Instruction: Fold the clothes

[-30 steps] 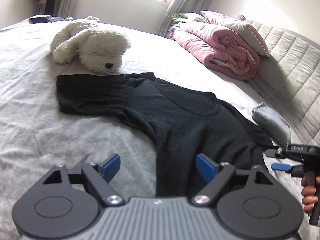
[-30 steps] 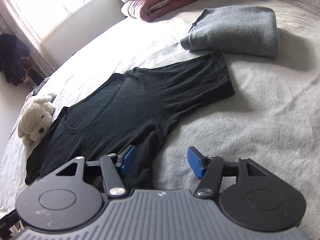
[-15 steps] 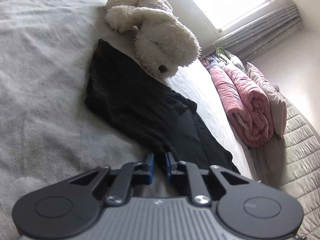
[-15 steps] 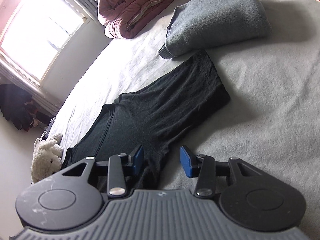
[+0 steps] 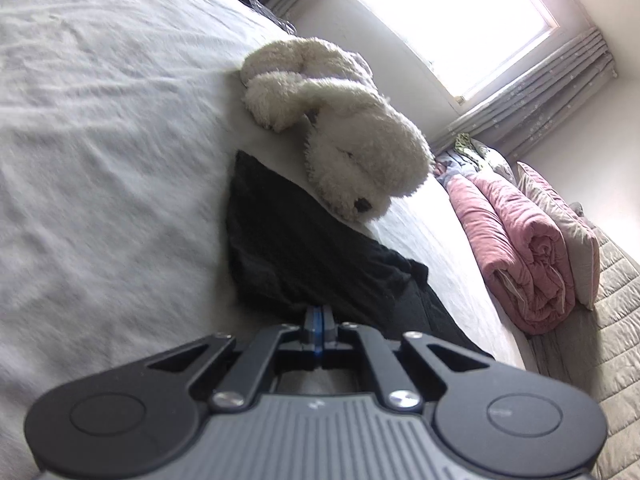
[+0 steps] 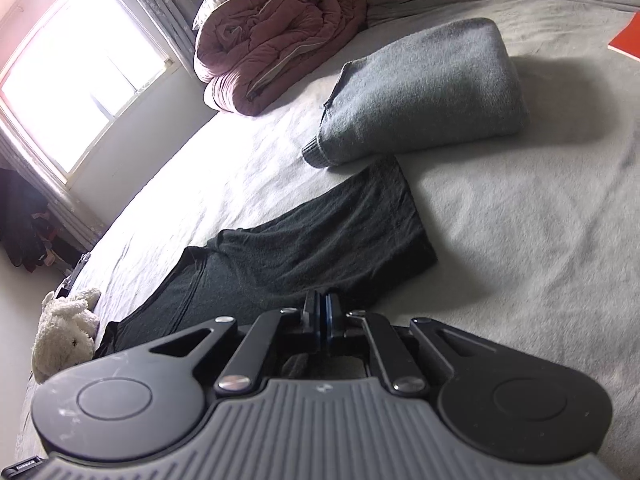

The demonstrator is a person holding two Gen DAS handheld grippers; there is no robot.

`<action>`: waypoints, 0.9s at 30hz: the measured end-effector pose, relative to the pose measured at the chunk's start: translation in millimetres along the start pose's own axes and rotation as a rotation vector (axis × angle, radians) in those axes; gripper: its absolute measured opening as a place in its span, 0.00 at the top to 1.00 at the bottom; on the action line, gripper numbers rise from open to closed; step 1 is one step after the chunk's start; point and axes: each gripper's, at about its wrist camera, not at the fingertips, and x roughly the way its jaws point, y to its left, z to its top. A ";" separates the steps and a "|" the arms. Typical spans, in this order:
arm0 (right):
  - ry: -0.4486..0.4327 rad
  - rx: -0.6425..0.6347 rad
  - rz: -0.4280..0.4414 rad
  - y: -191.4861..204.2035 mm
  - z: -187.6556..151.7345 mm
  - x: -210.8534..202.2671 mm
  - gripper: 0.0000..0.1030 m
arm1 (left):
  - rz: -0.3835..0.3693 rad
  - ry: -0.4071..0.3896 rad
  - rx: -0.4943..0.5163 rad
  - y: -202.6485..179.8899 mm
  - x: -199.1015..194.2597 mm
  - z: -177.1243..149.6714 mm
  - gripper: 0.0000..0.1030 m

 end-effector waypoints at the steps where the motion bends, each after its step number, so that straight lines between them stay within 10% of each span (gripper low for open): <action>1: 0.000 -0.002 -0.005 -0.4 -0.2 0.4 0.97 | 0.009 -0.010 0.001 0.9 -1.2 2.3 1.00; 13: 0.084 0.011 0.040 3.8 -6.7 7.4 0.85 | -0.093 0.184 -0.052 -14.7 12.6 -14.0 0.76; 27: 0.127 -0.042 0.083 20.1 -16.3 5.6 0.76 | -0.044 0.111 0.009 -23.4 7.9 -24.9 0.99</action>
